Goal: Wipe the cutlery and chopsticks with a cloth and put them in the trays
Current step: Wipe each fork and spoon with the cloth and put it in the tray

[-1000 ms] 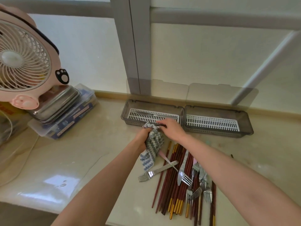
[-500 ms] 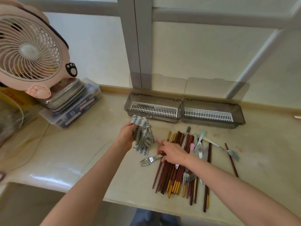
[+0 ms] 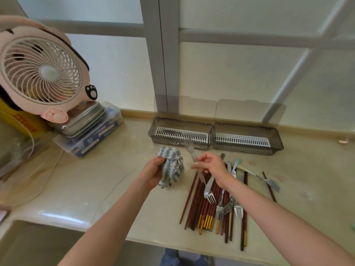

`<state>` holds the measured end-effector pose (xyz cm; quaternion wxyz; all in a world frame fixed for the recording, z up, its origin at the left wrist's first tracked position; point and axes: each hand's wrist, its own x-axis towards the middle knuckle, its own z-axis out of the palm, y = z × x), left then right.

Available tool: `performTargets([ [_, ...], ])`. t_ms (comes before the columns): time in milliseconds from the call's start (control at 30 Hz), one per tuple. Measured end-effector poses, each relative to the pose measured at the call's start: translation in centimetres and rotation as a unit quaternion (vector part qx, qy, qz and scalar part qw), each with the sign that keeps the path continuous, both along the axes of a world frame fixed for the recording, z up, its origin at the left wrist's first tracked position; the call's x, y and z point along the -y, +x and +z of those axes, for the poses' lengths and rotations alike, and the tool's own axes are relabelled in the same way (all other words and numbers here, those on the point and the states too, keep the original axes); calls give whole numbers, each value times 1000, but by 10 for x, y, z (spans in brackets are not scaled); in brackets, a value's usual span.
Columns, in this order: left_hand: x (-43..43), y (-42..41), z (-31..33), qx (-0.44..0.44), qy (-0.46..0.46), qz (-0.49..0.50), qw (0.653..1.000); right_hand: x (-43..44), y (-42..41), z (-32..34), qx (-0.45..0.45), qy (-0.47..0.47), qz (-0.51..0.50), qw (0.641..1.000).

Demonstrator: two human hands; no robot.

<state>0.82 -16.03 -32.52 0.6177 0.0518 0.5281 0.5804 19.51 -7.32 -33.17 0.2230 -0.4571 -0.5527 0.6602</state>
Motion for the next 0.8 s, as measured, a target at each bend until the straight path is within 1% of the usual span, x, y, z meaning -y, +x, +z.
performTargets([
  [100,-6,11,3,-39,24,0,999,9,-13,7,-1,10,-25,1000],
  [267,-10,17,5,-94,17,-5,995,20,-17,6,-12,6,-49,999],
  [367,-13,21,7,-143,-5,-27,989,29,-19,6,-22,-1,-28,999],
  [433,-16,23,9,-193,-30,-35,980,34,-20,6,-22,-5,-32,999],
  [533,-21,23,8,-253,-44,-32,966,40,-17,7,-19,-25,-35,999],
  [667,-32,20,5,-266,-66,5,962,45,-15,13,-28,-61,-32,997],
  [800,-42,17,7,-278,-72,20,958,42,-12,19,-37,-70,-45,996],
])
